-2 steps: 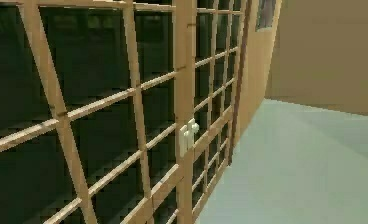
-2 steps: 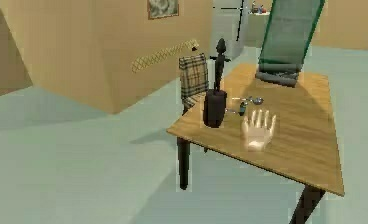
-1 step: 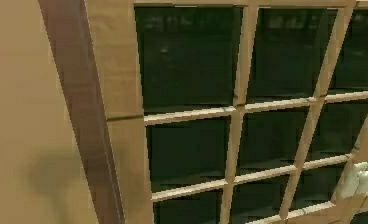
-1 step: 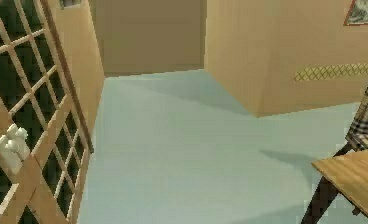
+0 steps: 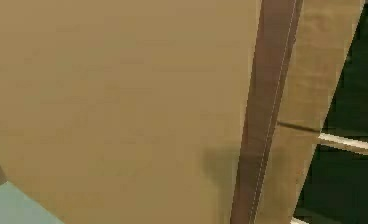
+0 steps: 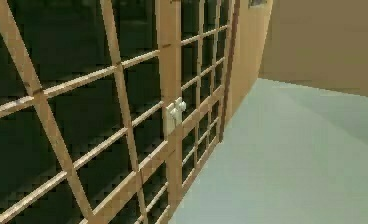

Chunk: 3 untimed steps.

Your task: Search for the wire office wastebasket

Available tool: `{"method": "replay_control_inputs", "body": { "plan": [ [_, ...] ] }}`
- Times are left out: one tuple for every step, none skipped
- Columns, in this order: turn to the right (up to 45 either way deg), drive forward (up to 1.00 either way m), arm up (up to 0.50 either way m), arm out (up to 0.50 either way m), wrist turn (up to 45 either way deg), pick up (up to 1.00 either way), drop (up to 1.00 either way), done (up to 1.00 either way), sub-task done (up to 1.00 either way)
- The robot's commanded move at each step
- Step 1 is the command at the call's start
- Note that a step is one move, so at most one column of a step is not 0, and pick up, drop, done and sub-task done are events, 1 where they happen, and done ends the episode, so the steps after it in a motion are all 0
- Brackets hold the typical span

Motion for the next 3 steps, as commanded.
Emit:
{"method": "replay_control_inputs", "body": {
  "plan": [
    [-45.0, 0.0, 0.0, 0.0, 0.0, 0.0, 0.0, 0.0, 0.0],
    [-24.0, 0.0, 0.0, 0.0, 0.0, 0.0, 0.0, 0.0, 0.0],
    [0.0, 1.0, 0.0, 0.0, 0.0, 0.0, 0.0, 0.0, 0.0]
  ]
}}
